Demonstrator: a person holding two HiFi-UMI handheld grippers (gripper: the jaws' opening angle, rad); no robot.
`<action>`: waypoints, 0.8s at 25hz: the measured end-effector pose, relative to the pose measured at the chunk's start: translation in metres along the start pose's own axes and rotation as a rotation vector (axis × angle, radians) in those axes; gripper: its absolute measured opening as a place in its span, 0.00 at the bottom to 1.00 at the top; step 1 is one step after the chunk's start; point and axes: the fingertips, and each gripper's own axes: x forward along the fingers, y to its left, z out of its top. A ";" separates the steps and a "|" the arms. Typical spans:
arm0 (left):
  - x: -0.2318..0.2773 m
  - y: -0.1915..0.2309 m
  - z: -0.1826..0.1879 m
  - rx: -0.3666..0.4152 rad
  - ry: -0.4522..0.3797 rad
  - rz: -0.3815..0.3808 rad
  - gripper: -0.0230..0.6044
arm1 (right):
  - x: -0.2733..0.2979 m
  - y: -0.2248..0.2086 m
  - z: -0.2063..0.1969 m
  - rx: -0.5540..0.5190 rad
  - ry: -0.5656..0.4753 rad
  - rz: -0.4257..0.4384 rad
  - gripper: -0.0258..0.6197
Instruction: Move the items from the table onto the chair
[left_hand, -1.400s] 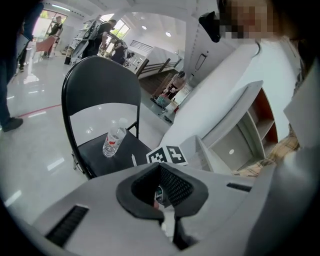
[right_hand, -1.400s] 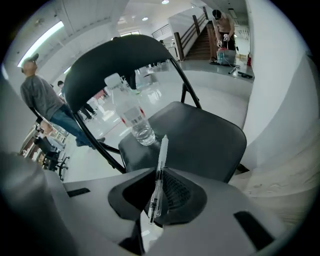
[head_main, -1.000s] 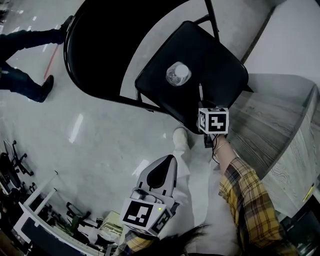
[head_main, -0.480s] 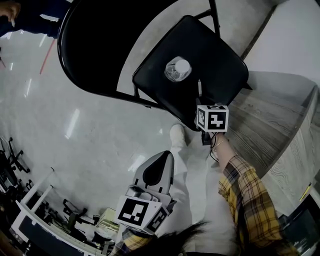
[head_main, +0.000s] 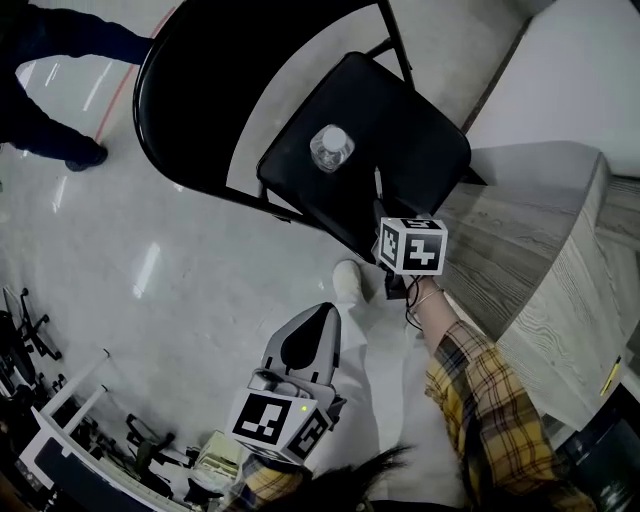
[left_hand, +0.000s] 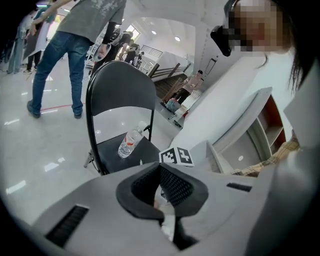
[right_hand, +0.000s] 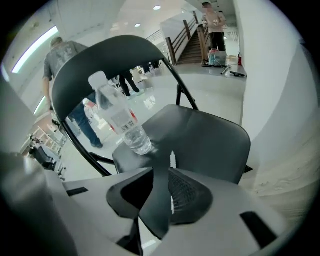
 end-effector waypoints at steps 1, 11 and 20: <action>-0.001 -0.006 0.003 0.012 -0.019 -0.010 0.04 | -0.010 0.005 0.005 0.011 -0.017 0.010 0.17; -0.037 -0.107 0.064 0.143 -0.133 -0.118 0.04 | -0.163 0.052 0.054 0.047 -0.171 0.139 0.17; -0.084 -0.183 0.109 0.241 -0.201 -0.185 0.04 | -0.329 0.082 0.086 0.118 -0.396 0.241 0.17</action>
